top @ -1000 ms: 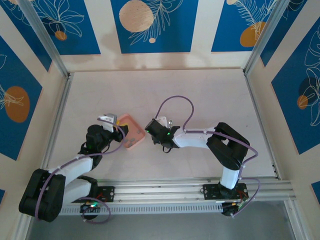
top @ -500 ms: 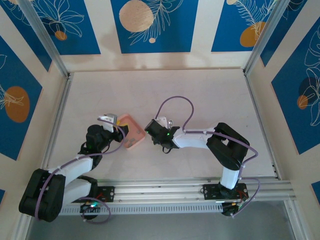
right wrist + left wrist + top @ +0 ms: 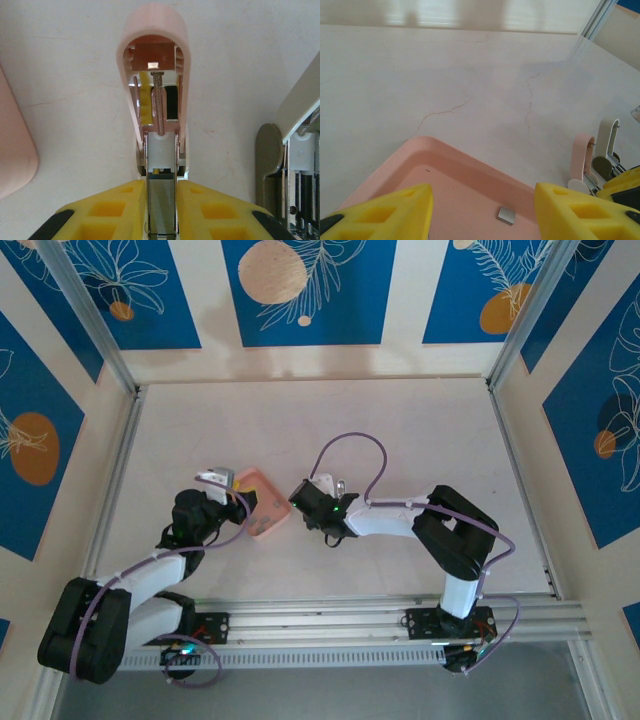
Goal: Load the staples into the stapler
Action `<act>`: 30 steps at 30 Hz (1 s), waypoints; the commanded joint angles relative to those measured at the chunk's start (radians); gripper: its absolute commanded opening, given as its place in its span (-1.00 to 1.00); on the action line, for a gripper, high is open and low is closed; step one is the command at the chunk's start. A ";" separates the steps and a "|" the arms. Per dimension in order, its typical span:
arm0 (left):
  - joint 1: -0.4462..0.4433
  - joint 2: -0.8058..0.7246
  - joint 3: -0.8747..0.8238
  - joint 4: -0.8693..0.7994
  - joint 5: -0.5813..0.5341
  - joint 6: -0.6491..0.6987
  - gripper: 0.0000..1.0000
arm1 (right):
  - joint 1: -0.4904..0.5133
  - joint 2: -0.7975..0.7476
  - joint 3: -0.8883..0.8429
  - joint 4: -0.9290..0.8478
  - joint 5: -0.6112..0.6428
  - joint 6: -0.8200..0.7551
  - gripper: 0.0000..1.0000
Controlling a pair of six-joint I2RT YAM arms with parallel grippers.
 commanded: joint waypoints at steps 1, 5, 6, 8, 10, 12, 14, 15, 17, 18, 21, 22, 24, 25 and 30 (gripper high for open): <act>-0.007 -0.005 -0.012 0.034 0.021 0.026 0.11 | 0.009 0.022 0.002 -0.047 -0.009 0.011 -0.49; -0.006 -0.010 -0.012 0.033 0.019 0.028 0.11 | 0.007 -0.002 0.006 -0.045 0.003 0.004 -0.43; -0.006 -0.010 -0.012 0.033 0.019 0.027 0.11 | 0.006 -0.014 0.007 -0.046 0.007 -0.002 -0.41; -0.006 -0.012 -0.012 0.033 0.022 0.027 0.11 | 0.005 -0.043 0.009 -0.042 0.010 -0.016 -0.38; -0.006 -0.016 -0.012 0.033 0.024 0.027 0.10 | 0.001 -0.077 0.006 -0.039 0.011 -0.030 -0.36; -0.006 -0.016 -0.012 0.032 0.025 0.029 0.11 | -0.012 -0.115 -0.004 -0.030 -0.013 -0.039 -0.34; -0.006 -0.017 -0.012 0.032 0.025 0.029 0.11 | -0.048 -0.141 -0.019 -0.008 -0.104 -0.046 -0.31; -0.006 -0.016 -0.012 0.034 0.026 0.028 0.11 | -0.074 -0.149 -0.026 0.000 -0.171 -0.039 -0.31; -0.006 -0.015 -0.011 0.035 0.027 0.030 0.11 | -0.115 -0.160 -0.046 0.024 -0.270 -0.015 -0.31; -0.006 -0.015 -0.012 0.035 0.028 0.029 0.11 | -0.130 -0.166 -0.056 0.032 -0.302 0.005 -0.31; -0.007 -0.017 -0.012 0.031 0.027 0.030 0.11 | -0.170 -0.171 -0.075 0.037 -0.377 0.060 -0.31; -0.006 -0.016 -0.012 0.032 0.028 0.030 0.11 | -0.180 -0.170 -0.079 0.040 -0.398 0.068 -0.31; -0.006 -0.014 -0.012 0.034 0.029 0.030 0.11 | -0.203 -0.163 -0.086 0.042 -0.436 0.094 -0.33; -0.007 -0.012 -0.011 0.037 0.029 0.030 0.11 | -0.214 -0.157 -0.088 0.040 -0.452 0.106 -0.34; -0.006 -0.003 -0.011 0.044 0.030 0.029 0.11 | -0.239 -0.119 -0.084 0.029 -0.484 0.138 -0.39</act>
